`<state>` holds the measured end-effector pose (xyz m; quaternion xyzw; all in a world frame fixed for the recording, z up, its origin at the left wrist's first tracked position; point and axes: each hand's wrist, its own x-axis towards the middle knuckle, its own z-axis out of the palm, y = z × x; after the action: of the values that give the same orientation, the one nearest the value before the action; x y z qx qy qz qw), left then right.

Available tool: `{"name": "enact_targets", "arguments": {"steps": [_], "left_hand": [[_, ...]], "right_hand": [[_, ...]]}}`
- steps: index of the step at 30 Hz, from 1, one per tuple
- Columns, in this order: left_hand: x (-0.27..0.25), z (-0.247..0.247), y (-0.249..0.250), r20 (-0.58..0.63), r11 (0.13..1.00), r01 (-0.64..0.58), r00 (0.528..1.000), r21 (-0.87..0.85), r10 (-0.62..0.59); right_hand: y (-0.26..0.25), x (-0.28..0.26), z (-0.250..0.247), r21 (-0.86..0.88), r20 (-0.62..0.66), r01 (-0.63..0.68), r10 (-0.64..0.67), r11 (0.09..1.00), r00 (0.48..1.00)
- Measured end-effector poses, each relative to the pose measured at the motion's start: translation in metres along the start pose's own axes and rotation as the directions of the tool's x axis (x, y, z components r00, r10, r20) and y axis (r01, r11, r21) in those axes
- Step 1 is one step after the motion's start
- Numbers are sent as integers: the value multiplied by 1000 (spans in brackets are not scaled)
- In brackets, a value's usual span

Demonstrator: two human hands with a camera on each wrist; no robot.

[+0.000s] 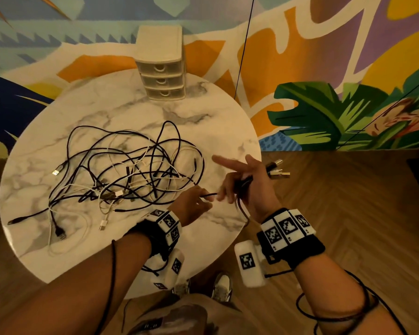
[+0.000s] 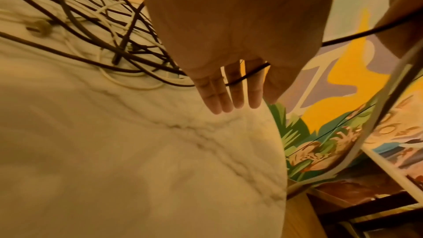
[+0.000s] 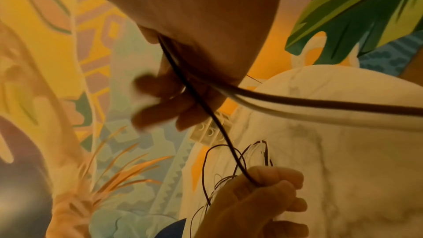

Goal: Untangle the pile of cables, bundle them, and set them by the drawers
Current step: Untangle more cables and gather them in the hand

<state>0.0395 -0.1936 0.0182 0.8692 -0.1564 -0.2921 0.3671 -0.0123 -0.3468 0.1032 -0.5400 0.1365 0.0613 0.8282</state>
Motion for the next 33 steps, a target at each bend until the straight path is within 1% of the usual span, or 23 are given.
{"name": "enact_targets", "arguments": {"steps": [1,3,5,6,10,13,14,15,16,18,19,20,21,22,23,24,25,26,27,29,31,32,33], "left_hand": [[3,1,-5,-7,1000,-4,1000,-1,4],[8,4,-12,21,1000,-14,1000,28,13],[11,8,-15,66,998,-31,997,60,27],[11,11,-15,84,997,-41,996,65,35],[12,16,-32,68,995,-34,997,94,28],[13,5,-45,44,984,-46,998,171,39],[14,-3,-46,26,979,-59,998,197,55],[16,-12,-46,-10,974,-69,997,215,73],[20,-24,-44,-74,973,-67,994,222,85],[33,-47,-35,-240,982,-41,967,185,86],[38,-57,-28,-314,989,-28,947,144,72],[41,-65,-17,-373,994,-21,926,108,61],[41,-69,-6,-417,995,-18,907,96,56],[37,-68,7,-443,993,-18,894,120,70],[30,-62,22,-450,984,-27,887,175,104],[21,-54,35,-437,969,-40,887,244,147],[10,-43,48,-408,949,-55,894,310,185],[0,-30,56,-372,930,-77,902,361,219],[-8,-18,60,-341,916,-108,906,386,250],[-16,-2,54,-293,926,-175,915,334,278],[-14,7,33,-227,978,-187,952,96,204],[-12,9,19,-193,990,-141,972,-25,133],[-11,11,4,-164,991,-83,984,-103,65]], "right_hand": [[-1,0,-2,-12,4,-18,18,1000,1000],[1,2,-4,-83,-65,-30,24,996,998],[4,5,-4,-154,-142,-13,-9,988,990],[6,7,-4,-161,-149,1,-25,987,989],[10,14,-9,-76,-138,45,-55,996,989],[5,17,-16,56,-243,98,-82,994,967],[2,18,-18,94,-308,146,-111,985,945],[-2,18,-20,124,-390,213,-150,969,909],[-7,18,-22,130,-483,285,-191,950,854],[-16,17,-25,54,-643,374,-254,926,723],[-19,16,-26,-1,-679,383,-282,924,678],[-21,15,-26,-55,-680,369,-305,928,666],[-22,14,-24,-114,-655,309,-305,944,691],[-20,15,-20,-198,-600,202,-281,959,749],[-15,15,-15,-310,-510,66,-224,948,830],[-9,17,-7,-439,-401,-54,-141,897,905],[1,19,-1,-542,-306,-124,-58,831,950],[10,21,3,-604,-264,-170,5,779,964],[17,25,5,-616,-266,-207,46,761,963],[26,31,2,-598,-286,-211,40,774,957],[26,32,-3,-653,-247,-161,-8,740,969],[25,32,-5,-647,-227,-139,-15,750,974],[25,30,-6,-597,-216,-122,-13,793,976]]}}
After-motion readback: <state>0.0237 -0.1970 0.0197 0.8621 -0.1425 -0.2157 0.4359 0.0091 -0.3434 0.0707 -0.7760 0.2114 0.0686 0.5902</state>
